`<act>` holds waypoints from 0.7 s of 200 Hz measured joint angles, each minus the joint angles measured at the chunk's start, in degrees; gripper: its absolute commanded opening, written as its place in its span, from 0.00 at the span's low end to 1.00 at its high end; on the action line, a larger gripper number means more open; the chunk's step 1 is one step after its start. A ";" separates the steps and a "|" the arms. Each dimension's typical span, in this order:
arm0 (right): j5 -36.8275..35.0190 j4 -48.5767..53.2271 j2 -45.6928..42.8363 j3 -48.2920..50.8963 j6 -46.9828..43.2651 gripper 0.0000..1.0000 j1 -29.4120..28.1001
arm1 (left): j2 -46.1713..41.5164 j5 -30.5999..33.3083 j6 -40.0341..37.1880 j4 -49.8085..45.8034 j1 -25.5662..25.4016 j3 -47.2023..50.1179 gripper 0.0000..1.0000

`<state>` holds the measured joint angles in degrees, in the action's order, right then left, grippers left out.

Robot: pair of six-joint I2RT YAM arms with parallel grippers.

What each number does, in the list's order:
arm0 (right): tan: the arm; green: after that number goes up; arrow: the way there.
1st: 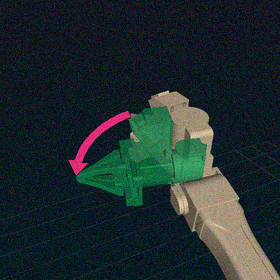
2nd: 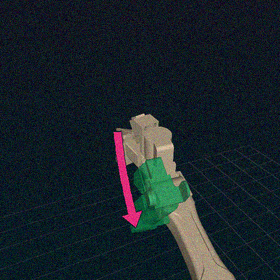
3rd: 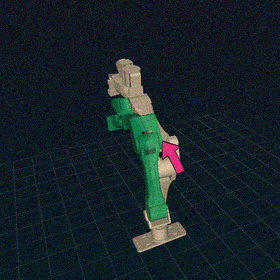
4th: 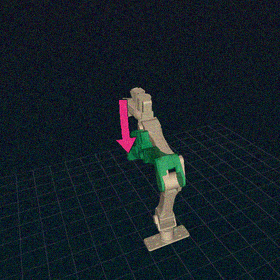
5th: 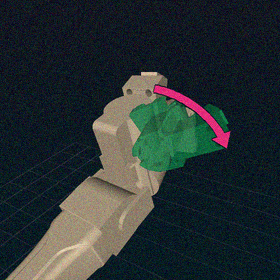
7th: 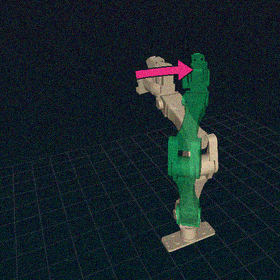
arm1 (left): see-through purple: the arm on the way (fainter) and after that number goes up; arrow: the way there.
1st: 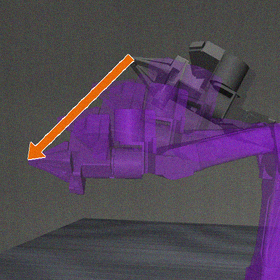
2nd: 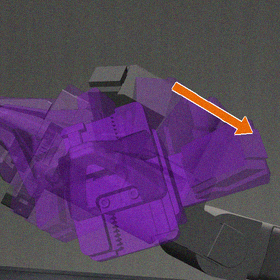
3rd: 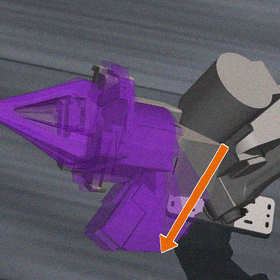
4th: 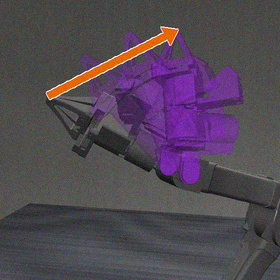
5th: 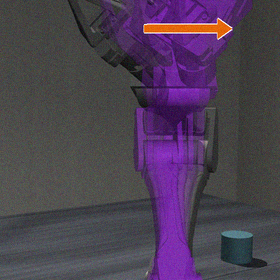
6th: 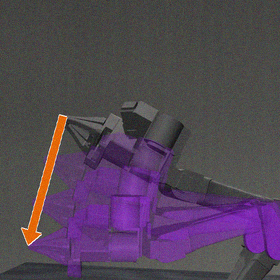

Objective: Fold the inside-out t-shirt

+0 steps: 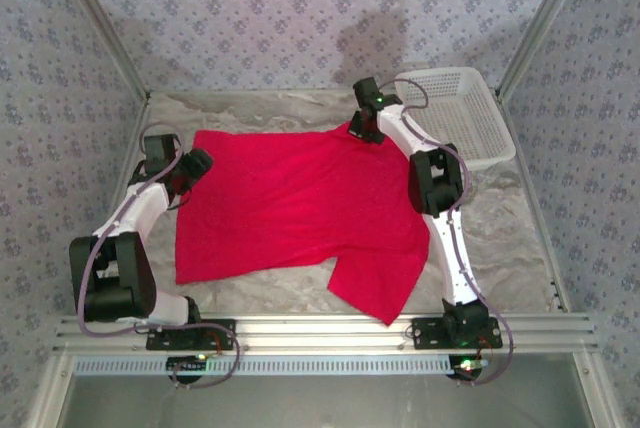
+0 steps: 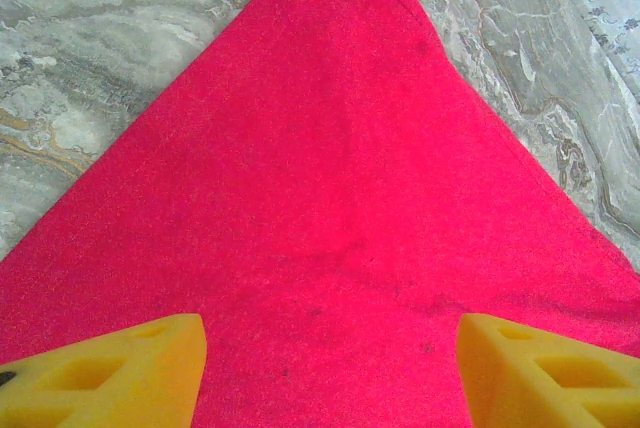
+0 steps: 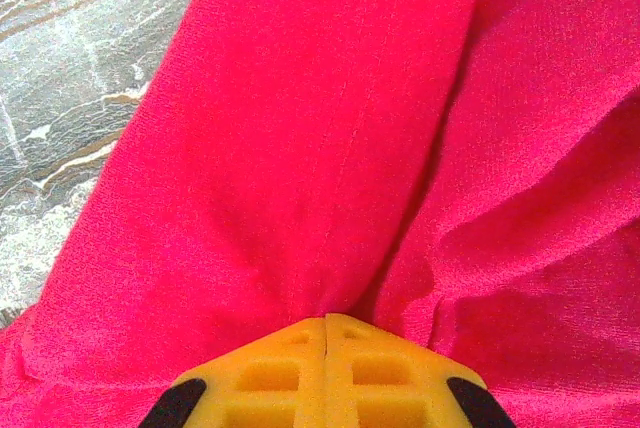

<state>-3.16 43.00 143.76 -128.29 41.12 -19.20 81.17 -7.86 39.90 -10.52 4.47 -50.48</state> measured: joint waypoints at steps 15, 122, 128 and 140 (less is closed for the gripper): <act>-0.02 -0.63 -0.24 0.26 0.00 0.00 -0.02 | 0.00 0.02 0.00 0.00 0.00 0.00 0.65; 0.13 -1.88 -3.37 1.03 -1.36 0.03 -0.44 | 0.00 0.17 0.00 0.02 0.02 0.00 0.64; 0.15 -1.86 -3.37 1.03 -1.49 0.05 -0.44 | 0.00 0.17 0.00 0.02 0.02 0.00 0.64; 0.17 -1.81 -3.37 1.03 -1.55 0.07 -0.44 | 0.00 0.17 0.00 0.02 0.02 0.00 0.64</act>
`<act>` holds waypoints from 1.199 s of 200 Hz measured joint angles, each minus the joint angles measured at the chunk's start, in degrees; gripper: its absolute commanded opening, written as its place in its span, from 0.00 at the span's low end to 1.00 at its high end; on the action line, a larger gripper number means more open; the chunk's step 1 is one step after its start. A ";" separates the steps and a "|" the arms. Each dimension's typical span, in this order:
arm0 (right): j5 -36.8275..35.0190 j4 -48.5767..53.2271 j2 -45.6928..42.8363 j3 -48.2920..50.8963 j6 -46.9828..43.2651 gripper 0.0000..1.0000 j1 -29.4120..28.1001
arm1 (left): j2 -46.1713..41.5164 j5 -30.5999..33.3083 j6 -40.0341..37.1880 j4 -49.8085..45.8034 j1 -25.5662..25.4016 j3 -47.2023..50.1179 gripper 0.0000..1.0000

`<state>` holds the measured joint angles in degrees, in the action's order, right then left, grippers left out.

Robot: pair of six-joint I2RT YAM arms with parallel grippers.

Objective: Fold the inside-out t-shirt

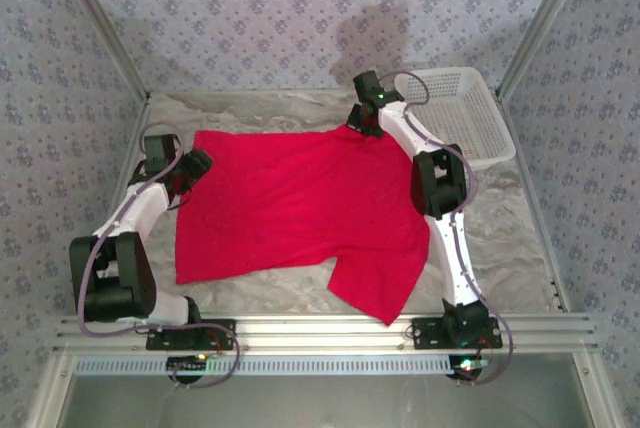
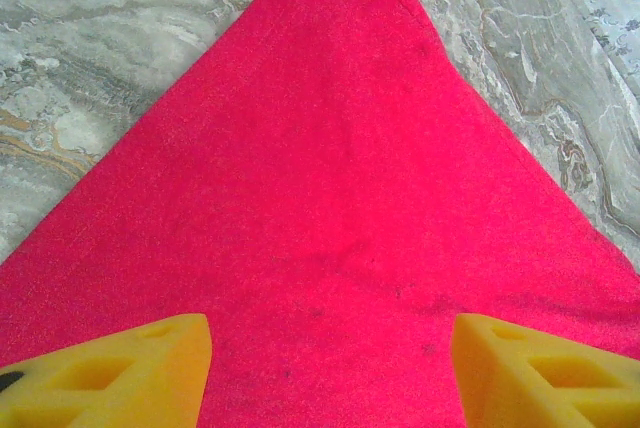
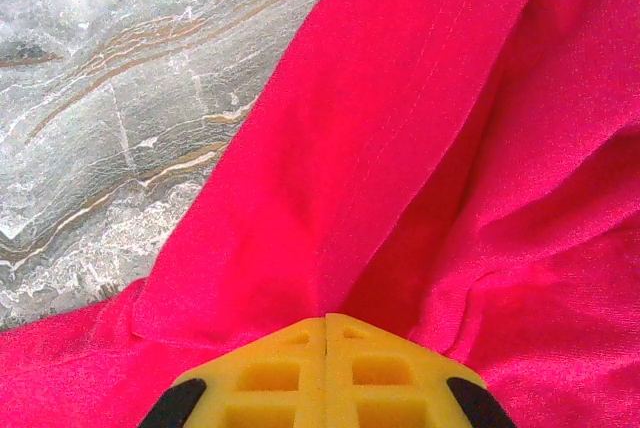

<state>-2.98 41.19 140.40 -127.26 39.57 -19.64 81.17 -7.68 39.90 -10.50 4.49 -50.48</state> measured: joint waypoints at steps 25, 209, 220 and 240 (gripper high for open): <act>0.00 -0.07 0.00 0.17 -0.28 0.20 0.00 | 0.00 0.00 0.00 -0.02 0.00 0.00 0.64; 1.29 -2.62 0.52 3.80 0.50 0.00 0.66 | 0.00 0.00 -0.42 -1.40 0.17 -0.26 0.64; 1.29 -2.64 0.52 3.80 0.92 0.00 0.66 | 0.00 0.00 -0.42 -1.46 0.28 -0.26 0.64; 1.29 -2.64 0.52 3.80 0.92 0.00 0.66 | 0.00 0.00 -0.42 -1.46 0.39 -0.26 0.64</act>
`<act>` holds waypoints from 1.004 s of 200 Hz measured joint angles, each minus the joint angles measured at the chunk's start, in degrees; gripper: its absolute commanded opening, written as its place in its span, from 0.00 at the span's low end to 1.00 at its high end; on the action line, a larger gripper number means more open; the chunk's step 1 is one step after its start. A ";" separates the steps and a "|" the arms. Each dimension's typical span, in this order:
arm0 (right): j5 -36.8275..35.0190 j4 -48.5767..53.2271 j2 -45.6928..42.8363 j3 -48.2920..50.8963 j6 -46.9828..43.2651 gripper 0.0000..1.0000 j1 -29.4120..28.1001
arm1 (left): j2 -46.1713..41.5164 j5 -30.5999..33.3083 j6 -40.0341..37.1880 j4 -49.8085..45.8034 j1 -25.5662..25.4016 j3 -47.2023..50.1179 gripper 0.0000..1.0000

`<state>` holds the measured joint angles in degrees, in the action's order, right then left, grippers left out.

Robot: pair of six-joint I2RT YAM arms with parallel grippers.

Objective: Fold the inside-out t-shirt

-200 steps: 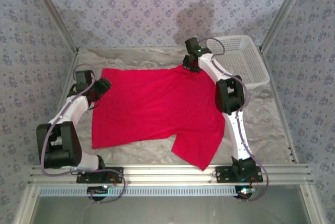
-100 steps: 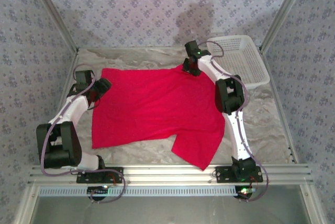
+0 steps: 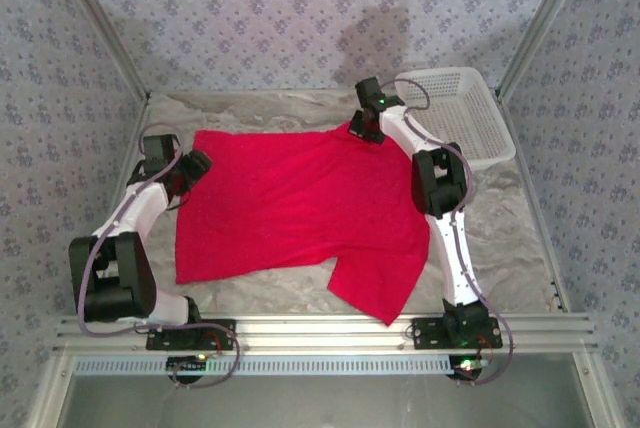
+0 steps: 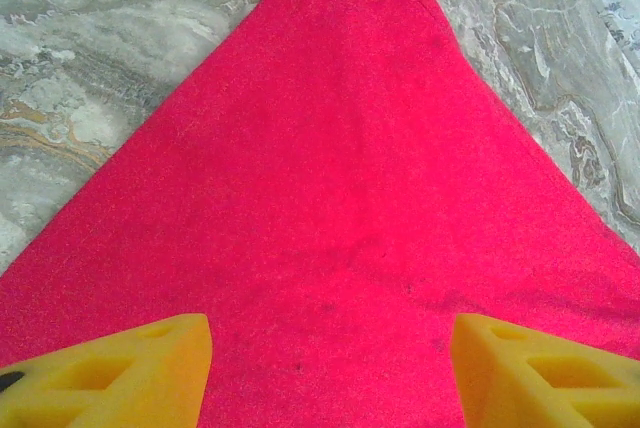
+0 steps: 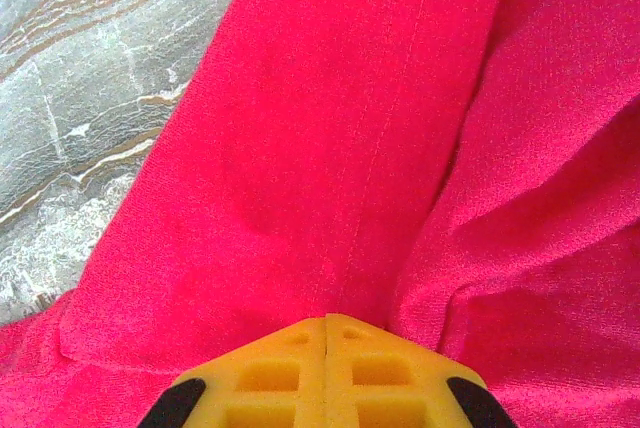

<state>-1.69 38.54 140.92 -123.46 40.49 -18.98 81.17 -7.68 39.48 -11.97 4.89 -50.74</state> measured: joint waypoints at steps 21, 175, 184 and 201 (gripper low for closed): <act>-0.02 0.00 -0.04 0.00 -0.07 0.00 -0.02 | 0.00 0.00 0.00 0.00 -0.02 0.00 0.64; -1.03 -2.10 -3.85 -5.07 -9.27 0.60 -2.16 | 0.00 -0.48 0.02 0.20 -0.02 0.00 0.63; -1.09 -1.01 -2.58 -5.07 -10.36 0.61 -2.47 | 0.00 -0.48 0.02 0.20 0.00 0.00 0.63; -0.44 0.72 -0.96 -4.57 -11.58 0.61 -2.91 | 0.00 -0.48 0.02 0.20 -0.02 0.00 0.62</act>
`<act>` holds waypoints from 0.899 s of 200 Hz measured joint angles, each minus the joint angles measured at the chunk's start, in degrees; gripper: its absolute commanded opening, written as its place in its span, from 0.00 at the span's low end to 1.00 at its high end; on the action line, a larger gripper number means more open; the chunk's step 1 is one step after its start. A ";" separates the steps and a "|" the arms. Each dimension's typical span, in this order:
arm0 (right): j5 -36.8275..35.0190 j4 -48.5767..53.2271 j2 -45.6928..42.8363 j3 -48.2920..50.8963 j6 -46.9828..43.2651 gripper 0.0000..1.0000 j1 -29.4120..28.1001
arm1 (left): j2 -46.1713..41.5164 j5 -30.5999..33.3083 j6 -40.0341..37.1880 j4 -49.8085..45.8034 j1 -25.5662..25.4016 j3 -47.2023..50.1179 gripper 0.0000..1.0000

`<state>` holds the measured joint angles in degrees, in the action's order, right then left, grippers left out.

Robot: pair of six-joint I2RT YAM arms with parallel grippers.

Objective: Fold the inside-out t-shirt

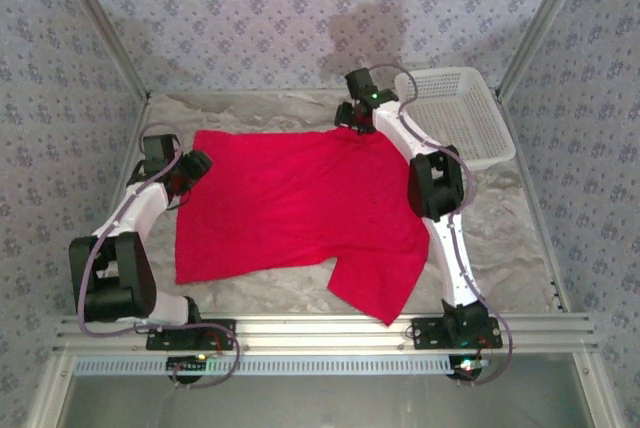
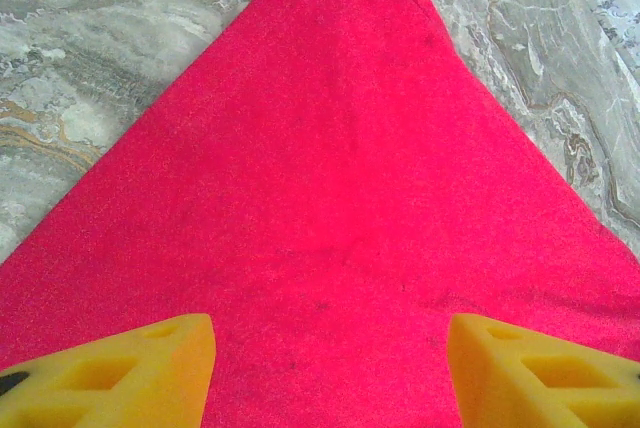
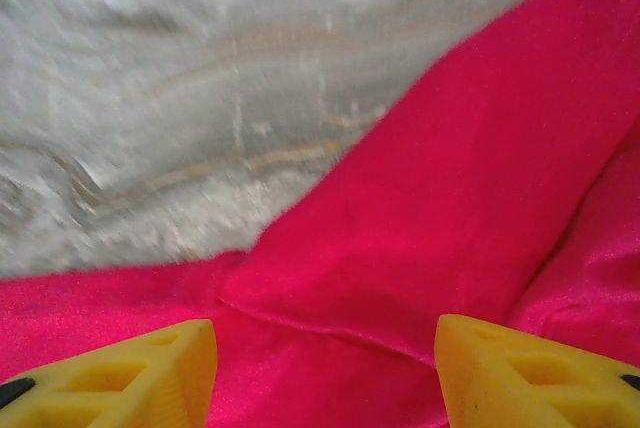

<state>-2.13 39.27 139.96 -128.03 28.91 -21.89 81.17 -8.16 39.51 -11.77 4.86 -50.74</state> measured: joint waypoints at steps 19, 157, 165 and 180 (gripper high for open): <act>1.07 -0.11 0.22 2.62 0.17 0.61 0.02 | 0.02 0.00 0.00 0.04 0.00 0.00 0.62; 0.44 -3.34 1.14 6.69 7.58 0.48 2.43 | 0.74 -0.17 0.00 -0.02 0.02 -0.07 0.62; -0.26 -3.15 1.79 5.57 7.69 0.46 2.43 | 0.74 -0.20 0.00 -0.02 0.02 -0.11 0.62; -1.20 -2.73 2.97 3.63 7.82 0.37 2.45 | 0.74 -0.20 -0.02 -0.04 0.02 -0.15 0.62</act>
<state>-3.33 36.53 142.93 -124.40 36.73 -19.44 81.91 -8.36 39.48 -11.81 4.89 -50.89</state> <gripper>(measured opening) 0.430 0.621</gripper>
